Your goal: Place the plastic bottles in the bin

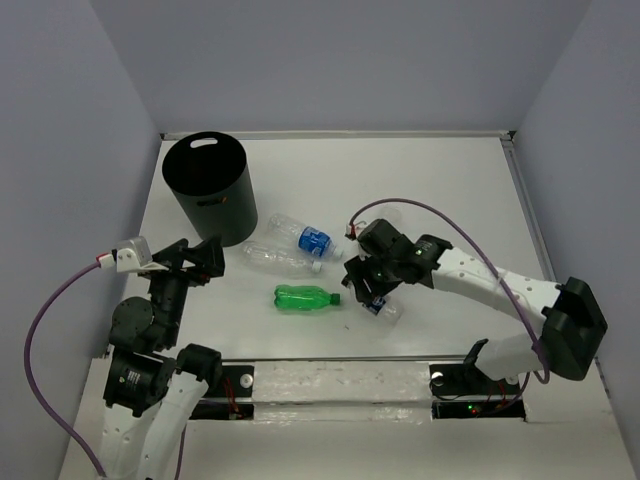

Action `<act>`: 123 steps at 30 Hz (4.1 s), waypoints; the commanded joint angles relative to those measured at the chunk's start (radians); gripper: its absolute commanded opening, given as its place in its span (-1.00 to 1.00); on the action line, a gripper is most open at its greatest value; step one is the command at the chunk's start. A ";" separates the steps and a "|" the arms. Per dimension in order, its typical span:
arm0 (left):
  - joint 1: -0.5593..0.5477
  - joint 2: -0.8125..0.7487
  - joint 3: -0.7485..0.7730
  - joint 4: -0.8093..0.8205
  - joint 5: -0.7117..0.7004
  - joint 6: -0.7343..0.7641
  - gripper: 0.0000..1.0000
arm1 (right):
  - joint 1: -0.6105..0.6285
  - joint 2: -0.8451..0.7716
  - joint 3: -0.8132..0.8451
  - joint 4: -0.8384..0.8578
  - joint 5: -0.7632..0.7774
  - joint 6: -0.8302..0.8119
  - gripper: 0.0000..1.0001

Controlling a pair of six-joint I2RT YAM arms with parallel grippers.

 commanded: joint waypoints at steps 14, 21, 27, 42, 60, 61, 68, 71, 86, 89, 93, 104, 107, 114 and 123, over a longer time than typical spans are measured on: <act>-0.010 -0.028 0.075 0.100 -0.107 0.074 0.98 | 0.014 0.252 0.726 0.635 -0.131 0.007 -0.15; -0.032 -0.039 0.138 0.134 -0.150 0.103 0.98 | 0.014 0.550 1.138 0.813 -0.163 0.085 -0.17; -0.042 -0.068 0.041 0.167 -0.163 0.086 0.98 | 0.014 0.805 1.407 0.919 -0.161 0.128 -0.16; -0.069 -0.077 0.018 0.178 -0.176 0.088 0.98 | 0.014 1.047 1.602 0.901 -0.074 0.154 0.70; -0.078 -0.054 0.018 0.178 -0.095 0.094 0.98 | -0.266 0.213 0.369 0.313 0.550 0.192 0.99; -0.079 -0.053 0.018 0.178 -0.095 0.094 0.98 | -0.283 0.195 0.336 0.301 0.547 0.203 0.99; -0.087 -0.062 0.018 0.175 -0.089 0.094 0.98 | -0.340 0.232 0.280 0.243 0.538 0.208 0.99; -0.087 -0.061 0.018 0.169 -0.086 0.094 0.98 | -0.363 0.301 0.305 0.244 0.477 0.218 0.99; -0.099 -0.061 0.020 0.172 -0.084 0.102 0.98 | -0.402 0.476 0.386 0.292 0.386 0.247 0.96; -0.101 -0.059 0.018 0.172 -0.087 0.103 0.98 | -0.411 0.506 0.404 0.290 0.377 0.249 0.82; -0.104 -0.061 0.020 0.171 -0.093 0.105 0.98 | -0.411 0.532 0.427 0.289 0.369 0.247 0.66; -0.102 -0.059 0.021 0.168 -0.098 0.105 0.98 | -0.411 0.552 0.453 0.290 0.369 0.226 0.09; -0.104 -0.057 0.023 0.166 -0.101 0.105 0.98 | -0.411 0.523 0.473 0.289 0.365 0.200 -0.15; -0.102 -0.053 0.023 0.168 -0.101 0.103 0.98 | -0.367 0.350 0.542 0.292 0.406 0.116 -0.17; -0.089 -0.039 0.023 0.166 -0.115 0.098 0.98 | -0.104 0.297 0.766 0.633 0.321 -0.055 -0.17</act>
